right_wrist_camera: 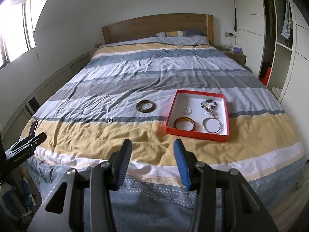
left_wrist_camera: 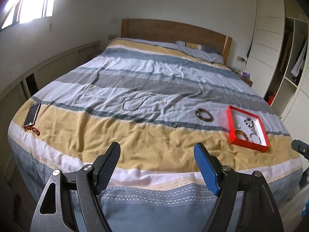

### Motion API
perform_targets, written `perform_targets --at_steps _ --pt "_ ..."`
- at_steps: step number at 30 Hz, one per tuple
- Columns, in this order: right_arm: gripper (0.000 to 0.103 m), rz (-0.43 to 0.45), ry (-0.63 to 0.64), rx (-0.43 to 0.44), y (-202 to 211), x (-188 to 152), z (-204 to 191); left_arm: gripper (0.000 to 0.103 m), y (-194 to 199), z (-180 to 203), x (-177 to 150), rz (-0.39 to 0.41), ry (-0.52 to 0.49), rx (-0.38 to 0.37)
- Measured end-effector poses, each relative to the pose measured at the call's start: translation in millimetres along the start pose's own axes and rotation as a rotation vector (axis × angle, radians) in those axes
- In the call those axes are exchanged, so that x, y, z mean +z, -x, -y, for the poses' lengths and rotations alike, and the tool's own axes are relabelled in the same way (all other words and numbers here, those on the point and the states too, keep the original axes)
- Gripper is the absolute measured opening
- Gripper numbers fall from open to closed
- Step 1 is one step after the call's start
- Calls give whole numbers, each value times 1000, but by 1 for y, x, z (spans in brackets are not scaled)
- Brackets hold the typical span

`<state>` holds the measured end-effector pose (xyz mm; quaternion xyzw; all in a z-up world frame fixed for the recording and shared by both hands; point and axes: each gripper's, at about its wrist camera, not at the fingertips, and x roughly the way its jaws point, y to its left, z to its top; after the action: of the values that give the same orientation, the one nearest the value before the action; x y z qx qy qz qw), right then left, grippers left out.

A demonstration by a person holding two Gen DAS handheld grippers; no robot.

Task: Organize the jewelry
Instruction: 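Withdraw both tools from the box back over the bed, then grasp the dark ring with the left tool while the right tool grasps the dark wooden bangle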

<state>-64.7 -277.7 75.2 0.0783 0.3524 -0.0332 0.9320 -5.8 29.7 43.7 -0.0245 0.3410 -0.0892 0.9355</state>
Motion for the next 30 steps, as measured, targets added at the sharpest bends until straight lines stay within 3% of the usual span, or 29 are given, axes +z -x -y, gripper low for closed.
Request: perform_targets --at_steps 14,20,30 --pt "43 -55 75 82 -56 15 -20 76 -54 -16 4 -71 7 -44" --pt "43 -118 168 119 -107 27 -39 66 -103 -4 9 -141 -50 -120" --pt "43 -213 208 183 -208 62 -48 63 -198 32 34 -224 -153 -181"
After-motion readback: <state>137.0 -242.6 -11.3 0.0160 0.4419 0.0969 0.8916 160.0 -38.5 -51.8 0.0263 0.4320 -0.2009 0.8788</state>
